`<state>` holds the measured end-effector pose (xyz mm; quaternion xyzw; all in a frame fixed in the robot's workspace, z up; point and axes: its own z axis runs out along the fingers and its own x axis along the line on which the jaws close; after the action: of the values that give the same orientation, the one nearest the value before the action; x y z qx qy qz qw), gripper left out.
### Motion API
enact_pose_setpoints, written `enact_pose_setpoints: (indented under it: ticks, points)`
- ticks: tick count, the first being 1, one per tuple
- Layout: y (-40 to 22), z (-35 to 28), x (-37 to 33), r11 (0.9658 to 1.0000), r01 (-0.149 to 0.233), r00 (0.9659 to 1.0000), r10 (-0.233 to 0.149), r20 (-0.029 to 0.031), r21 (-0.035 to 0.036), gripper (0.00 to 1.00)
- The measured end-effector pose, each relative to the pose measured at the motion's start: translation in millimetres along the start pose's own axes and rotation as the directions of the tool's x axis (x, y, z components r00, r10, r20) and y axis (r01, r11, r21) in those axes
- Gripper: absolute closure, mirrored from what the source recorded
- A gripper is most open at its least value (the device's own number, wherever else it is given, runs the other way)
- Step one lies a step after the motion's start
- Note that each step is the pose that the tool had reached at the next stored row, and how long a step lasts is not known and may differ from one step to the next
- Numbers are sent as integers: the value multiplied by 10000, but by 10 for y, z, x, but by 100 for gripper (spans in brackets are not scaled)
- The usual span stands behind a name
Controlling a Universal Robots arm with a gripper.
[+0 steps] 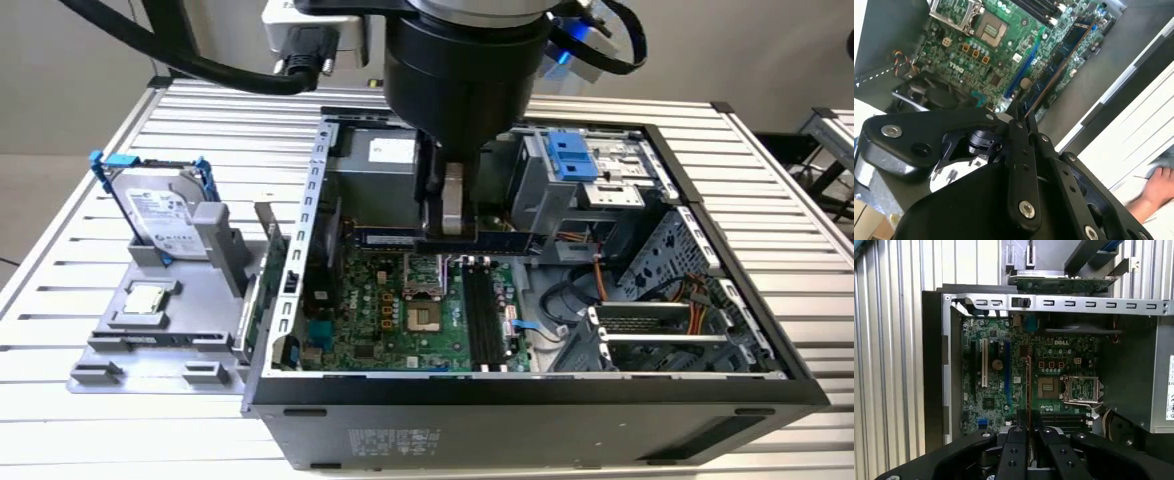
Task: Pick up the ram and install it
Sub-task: 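Pick up the ram and move it above insertion slot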
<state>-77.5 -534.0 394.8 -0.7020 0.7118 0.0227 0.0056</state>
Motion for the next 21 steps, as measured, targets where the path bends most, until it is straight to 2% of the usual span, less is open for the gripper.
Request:
enact_pose_setpoints:
  ticks: [21]
  points:
    - [-664, -16, -9, 10000, 1, 10000, -1, 0, 0, 100]
